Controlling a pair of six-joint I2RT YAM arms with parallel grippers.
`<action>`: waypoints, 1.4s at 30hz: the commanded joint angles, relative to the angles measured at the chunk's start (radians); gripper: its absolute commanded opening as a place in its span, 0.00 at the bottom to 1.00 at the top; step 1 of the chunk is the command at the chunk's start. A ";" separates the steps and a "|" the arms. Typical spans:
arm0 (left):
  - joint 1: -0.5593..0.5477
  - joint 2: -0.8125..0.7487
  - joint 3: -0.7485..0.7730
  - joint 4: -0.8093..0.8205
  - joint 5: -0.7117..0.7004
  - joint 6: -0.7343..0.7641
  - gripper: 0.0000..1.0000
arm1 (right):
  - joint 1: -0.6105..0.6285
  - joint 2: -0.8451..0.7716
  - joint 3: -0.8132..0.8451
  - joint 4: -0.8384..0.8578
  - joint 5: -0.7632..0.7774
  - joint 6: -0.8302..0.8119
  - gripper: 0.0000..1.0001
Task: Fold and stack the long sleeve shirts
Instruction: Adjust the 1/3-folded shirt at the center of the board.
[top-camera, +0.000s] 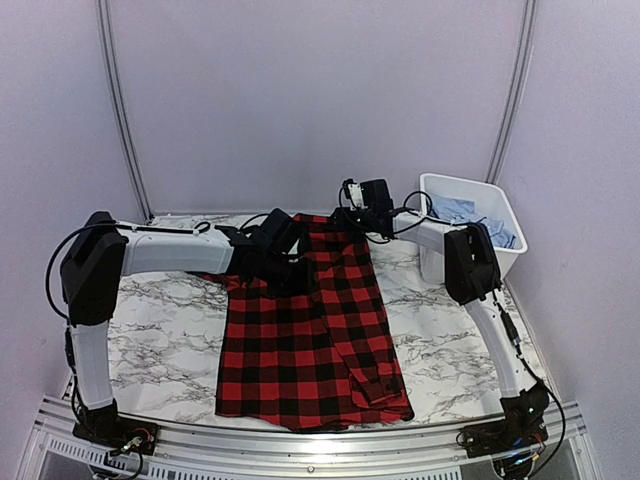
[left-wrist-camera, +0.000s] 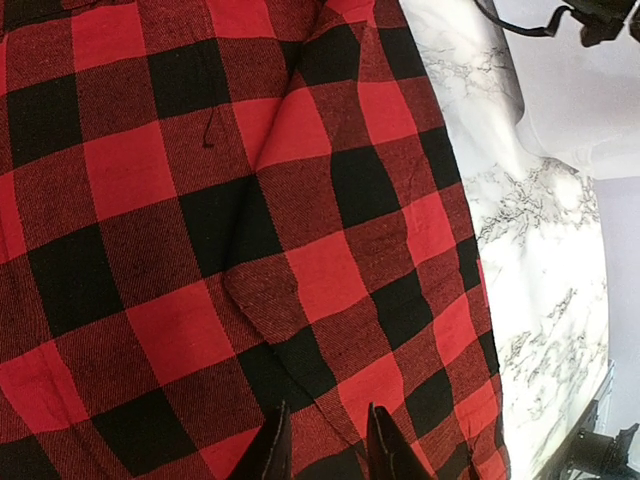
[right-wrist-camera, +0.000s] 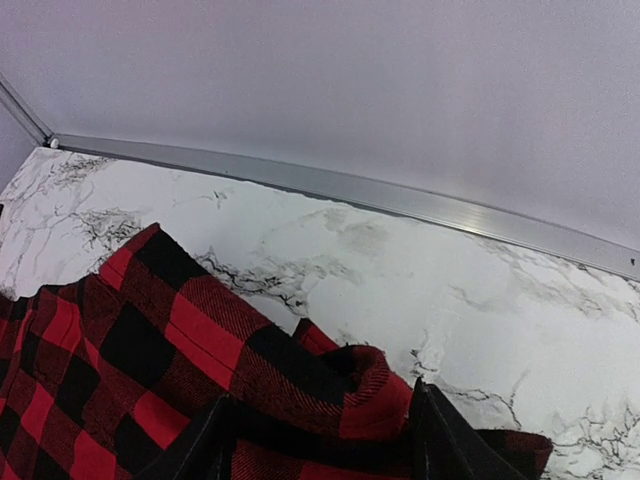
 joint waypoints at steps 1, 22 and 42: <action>0.004 -0.036 -0.008 0.012 0.022 0.017 0.28 | -0.010 0.033 0.057 0.048 -0.021 -0.002 0.54; 0.004 0.004 -0.012 0.039 0.070 0.002 0.27 | -0.012 0.046 0.139 0.164 -0.014 -0.133 0.00; 0.056 -0.182 -0.137 0.041 -0.062 0.006 0.31 | -0.014 -0.170 0.015 0.045 -0.021 -0.090 0.89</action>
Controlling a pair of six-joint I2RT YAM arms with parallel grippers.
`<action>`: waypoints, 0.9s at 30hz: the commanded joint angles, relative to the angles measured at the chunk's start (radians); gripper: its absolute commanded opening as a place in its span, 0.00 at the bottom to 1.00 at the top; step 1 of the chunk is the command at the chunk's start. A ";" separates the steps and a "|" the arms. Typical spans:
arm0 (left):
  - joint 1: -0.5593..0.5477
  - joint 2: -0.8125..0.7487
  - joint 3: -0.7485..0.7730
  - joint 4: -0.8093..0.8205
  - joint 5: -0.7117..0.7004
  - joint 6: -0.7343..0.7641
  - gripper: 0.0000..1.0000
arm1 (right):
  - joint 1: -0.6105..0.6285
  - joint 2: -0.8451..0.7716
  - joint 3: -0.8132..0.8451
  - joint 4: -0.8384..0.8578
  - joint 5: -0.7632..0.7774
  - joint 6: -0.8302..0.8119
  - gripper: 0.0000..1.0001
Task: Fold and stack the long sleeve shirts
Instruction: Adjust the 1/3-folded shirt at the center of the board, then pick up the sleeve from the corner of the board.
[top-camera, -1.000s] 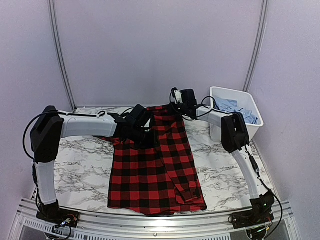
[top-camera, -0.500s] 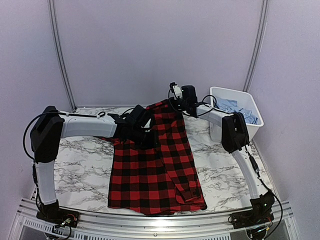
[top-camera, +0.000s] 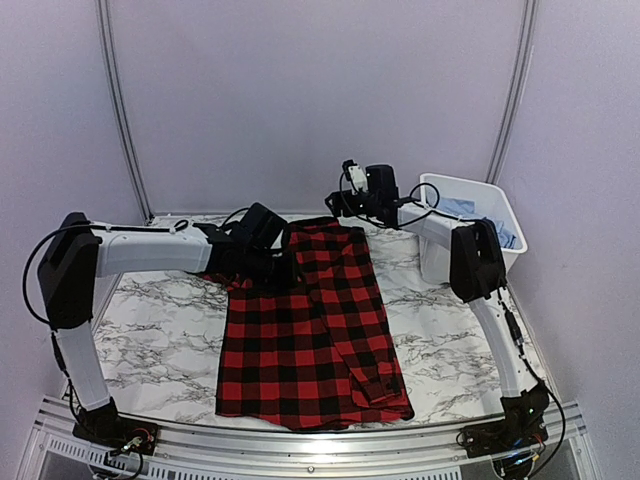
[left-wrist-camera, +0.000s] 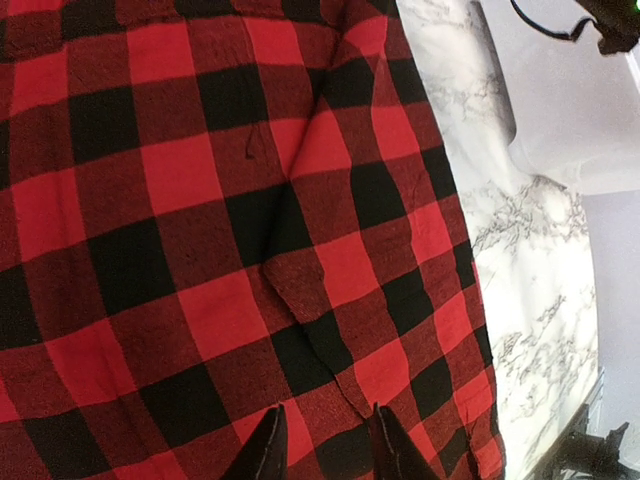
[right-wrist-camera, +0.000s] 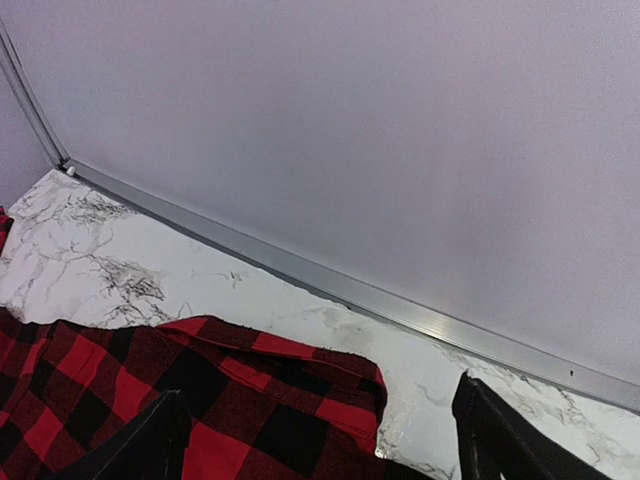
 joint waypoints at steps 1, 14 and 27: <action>0.034 -0.092 -0.044 0.012 -0.065 0.007 0.31 | -0.006 -0.182 -0.065 -0.056 -0.029 0.055 0.90; 0.209 -0.299 -0.218 0.003 -0.217 0.005 0.33 | 0.000 -0.626 -0.664 -0.098 -0.101 0.173 0.96; 0.507 -0.211 -0.124 -0.065 -0.479 -0.042 0.38 | 0.185 -0.966 -1.086 -0.106 0.009 0.215 0.96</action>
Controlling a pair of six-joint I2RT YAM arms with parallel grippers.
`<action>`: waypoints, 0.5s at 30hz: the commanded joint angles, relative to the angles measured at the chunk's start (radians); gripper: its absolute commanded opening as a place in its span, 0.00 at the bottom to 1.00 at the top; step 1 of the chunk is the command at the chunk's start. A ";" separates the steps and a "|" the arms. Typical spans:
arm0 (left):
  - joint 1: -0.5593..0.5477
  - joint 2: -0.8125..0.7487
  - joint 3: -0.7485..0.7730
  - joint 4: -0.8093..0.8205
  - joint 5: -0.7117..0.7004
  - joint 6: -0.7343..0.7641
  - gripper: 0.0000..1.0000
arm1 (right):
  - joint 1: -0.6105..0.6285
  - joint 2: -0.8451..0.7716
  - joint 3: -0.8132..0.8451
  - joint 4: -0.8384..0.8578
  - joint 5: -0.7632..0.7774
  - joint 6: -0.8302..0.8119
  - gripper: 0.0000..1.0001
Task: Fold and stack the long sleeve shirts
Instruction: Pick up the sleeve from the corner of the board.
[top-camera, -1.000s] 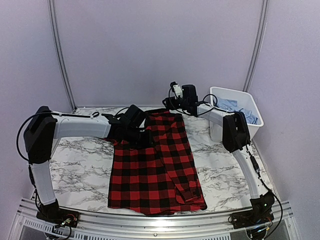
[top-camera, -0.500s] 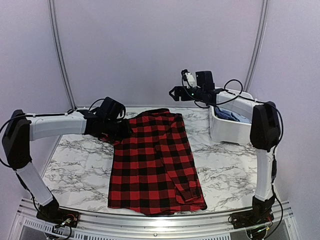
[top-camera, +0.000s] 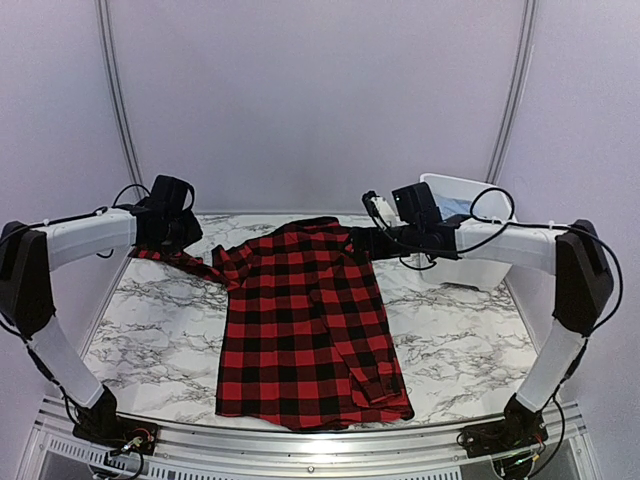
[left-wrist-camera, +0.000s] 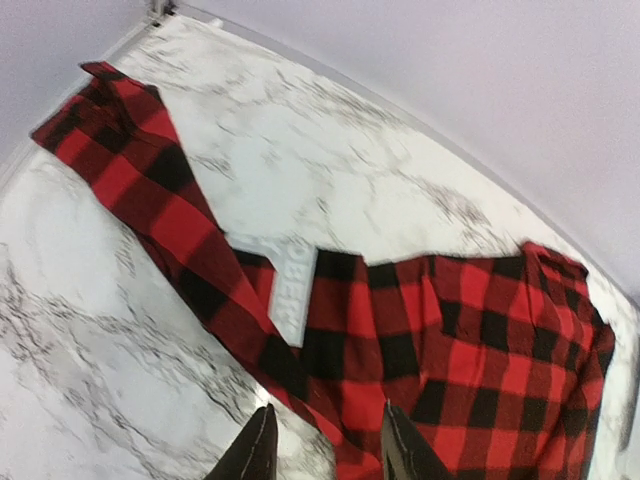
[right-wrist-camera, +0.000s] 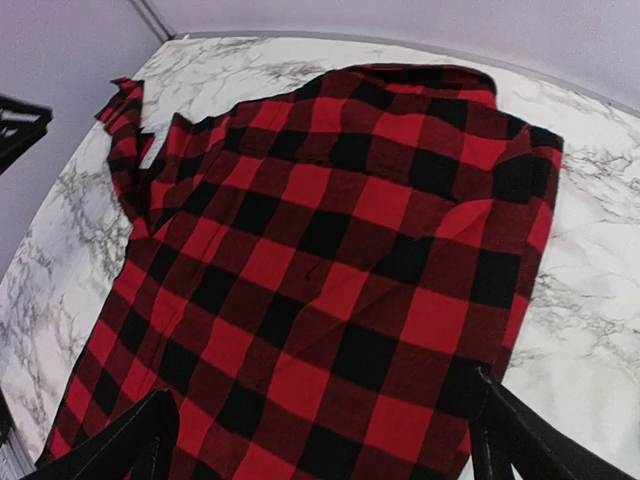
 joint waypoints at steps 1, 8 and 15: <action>0.087 0.082 0.073 -0.059 -0.156 -0.066 0.38 | 0.064 -0.112 -0.061 0.004 0.045 0.030 0.96; 0.214 0.240 0.197 -0.082 -0.135 -0.132 0.37 | 0.148 -0.213 -0.182 0.016 0.066 0.063 0.95; 0.291 0.349 0.262 -0.116 -0.132 -0.204 0.38 | 0.170 -0.265 -0.242 0.018 0.073 0.083 0.95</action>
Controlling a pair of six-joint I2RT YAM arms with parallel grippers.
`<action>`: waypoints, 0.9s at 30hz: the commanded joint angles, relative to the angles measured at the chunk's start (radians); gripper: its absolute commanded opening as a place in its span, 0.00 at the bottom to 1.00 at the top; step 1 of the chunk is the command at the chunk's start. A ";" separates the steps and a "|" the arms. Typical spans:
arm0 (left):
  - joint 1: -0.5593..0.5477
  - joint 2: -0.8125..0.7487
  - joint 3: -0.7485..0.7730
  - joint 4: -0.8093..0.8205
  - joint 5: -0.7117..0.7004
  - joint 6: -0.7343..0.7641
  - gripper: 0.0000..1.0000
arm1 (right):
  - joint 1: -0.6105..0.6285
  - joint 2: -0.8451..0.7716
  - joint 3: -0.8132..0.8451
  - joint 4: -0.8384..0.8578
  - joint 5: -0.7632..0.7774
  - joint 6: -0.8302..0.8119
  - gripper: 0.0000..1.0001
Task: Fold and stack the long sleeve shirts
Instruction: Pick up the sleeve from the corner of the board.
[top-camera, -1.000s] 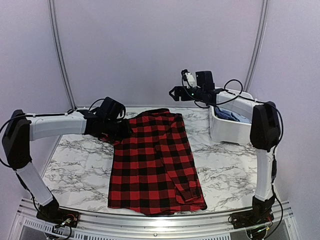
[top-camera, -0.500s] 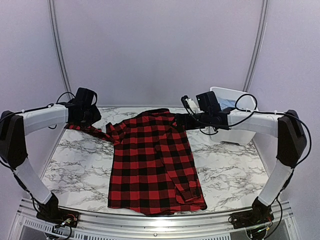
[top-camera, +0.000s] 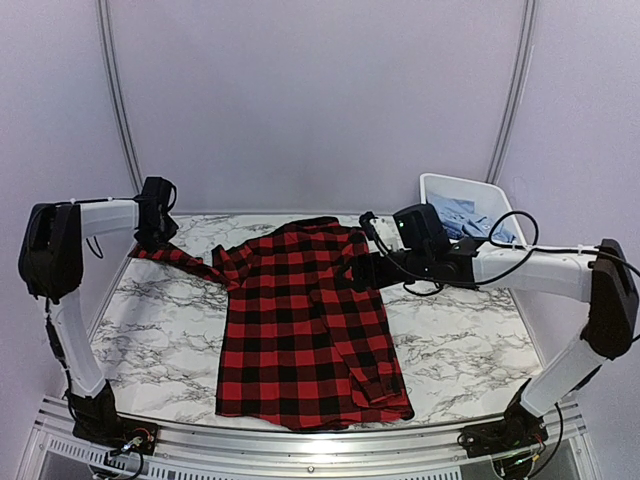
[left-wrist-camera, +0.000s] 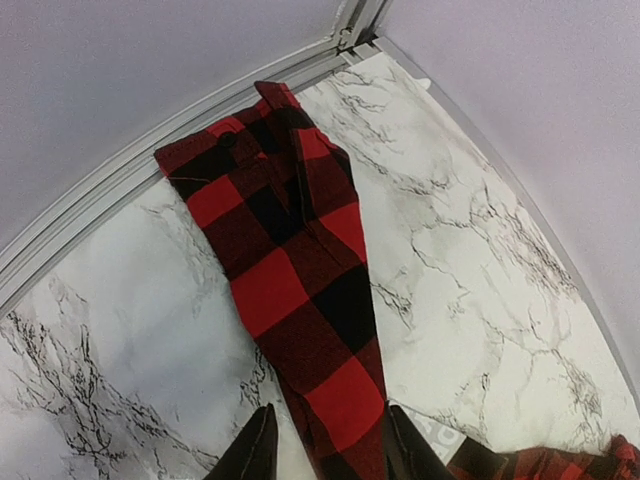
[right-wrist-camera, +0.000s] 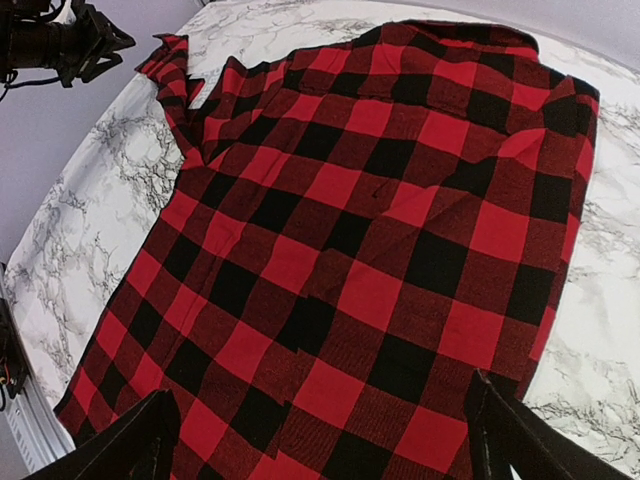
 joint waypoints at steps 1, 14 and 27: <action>0.053 0.064 0.041 -0.052 0.012 -0.057 0.38 | 0.013 -0.051 -0.025 0.014 0.014 0.028 0.95; 0.078 0.204 0.105 -0.081 0.038 -0.078 0.40 | 0.015 -0.048 -0.030 0.016 0.000 0.030 0.95; 0.083 0.270 0.188 -0.061 0.036 -0.074 0.31 | 0.023 -0.035 -0.038 0.008 0.006 0.031 0.95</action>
